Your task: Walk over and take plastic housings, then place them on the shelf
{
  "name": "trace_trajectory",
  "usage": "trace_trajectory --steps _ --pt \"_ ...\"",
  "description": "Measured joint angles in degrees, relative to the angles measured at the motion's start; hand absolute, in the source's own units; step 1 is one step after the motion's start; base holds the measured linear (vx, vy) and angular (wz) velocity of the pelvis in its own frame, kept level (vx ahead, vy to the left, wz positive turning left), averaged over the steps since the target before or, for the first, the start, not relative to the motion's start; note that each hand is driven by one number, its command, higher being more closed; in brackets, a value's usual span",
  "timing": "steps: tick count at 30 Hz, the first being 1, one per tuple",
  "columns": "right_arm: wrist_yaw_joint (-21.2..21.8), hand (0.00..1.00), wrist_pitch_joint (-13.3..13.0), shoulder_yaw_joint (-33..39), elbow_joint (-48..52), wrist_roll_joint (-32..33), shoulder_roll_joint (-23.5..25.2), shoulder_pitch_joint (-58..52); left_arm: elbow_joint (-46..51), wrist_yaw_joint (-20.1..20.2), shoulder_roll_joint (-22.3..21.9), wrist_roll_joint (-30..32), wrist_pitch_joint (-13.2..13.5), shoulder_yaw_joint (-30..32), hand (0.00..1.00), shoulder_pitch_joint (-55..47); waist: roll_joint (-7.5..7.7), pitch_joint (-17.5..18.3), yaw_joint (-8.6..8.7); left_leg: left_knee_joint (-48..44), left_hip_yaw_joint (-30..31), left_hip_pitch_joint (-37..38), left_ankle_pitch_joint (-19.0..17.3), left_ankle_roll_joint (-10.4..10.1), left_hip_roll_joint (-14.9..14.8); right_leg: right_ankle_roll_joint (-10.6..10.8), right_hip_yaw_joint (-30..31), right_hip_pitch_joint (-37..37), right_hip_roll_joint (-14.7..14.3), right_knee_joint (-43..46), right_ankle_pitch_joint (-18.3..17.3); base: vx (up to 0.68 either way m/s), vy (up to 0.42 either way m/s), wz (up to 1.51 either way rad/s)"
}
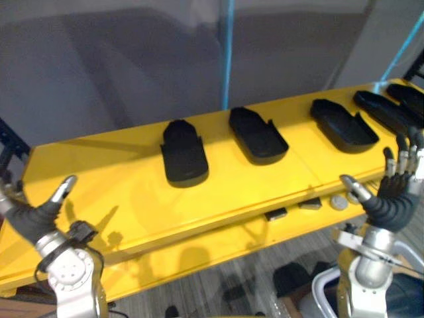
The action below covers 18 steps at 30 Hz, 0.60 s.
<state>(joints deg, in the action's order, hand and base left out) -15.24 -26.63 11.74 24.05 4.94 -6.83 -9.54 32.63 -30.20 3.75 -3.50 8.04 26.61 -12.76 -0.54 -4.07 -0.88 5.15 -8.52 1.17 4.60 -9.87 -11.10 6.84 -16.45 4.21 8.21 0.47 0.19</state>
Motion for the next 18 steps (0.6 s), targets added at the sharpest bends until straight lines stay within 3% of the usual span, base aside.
trace_trajectory --steps 6,9,18 --pt "-4.78 0.0 0.87 0.57 -1.82 0.03 0.02 3.38 0.45 3.96 -0.14 -1.24 1.48 2.48 0.0 -1.39 0.13 0.16 -0.22 0.0 2.12 -1.32 0.68 0.26 0.39 0.01 -2.08 0.01 0.31 0.5 0.01 0.0 0.0 0.18" --pt "-4.74 0.0 2.75 0.62 -3.34 1.07 0.41 3.55 0.4 8.48 -1.92 -3.41 2.45 2.33 0.0 -2.38 0.09 0.19 -0.2 0.01 2.26 -1.29 0.75 0.35 0.41 -0.35 -2.13 -0.02 0.36 0.82 -0.52 0.0 0.0 0.0" --pt "-4.9 0.0 2.89 1.27 -5.02 1.09 2.66 3.28 -0.75 11.2 -2.57 -5.61 5.86 0.81 0.0 -2.43 -0.01 0.22 -0.11 0.01 2.22 -1.28 0.82 0.4 0.41 0.03 -2.14 -0.1 0.43 1.08 -0.91 0.0 0.0 0.0"
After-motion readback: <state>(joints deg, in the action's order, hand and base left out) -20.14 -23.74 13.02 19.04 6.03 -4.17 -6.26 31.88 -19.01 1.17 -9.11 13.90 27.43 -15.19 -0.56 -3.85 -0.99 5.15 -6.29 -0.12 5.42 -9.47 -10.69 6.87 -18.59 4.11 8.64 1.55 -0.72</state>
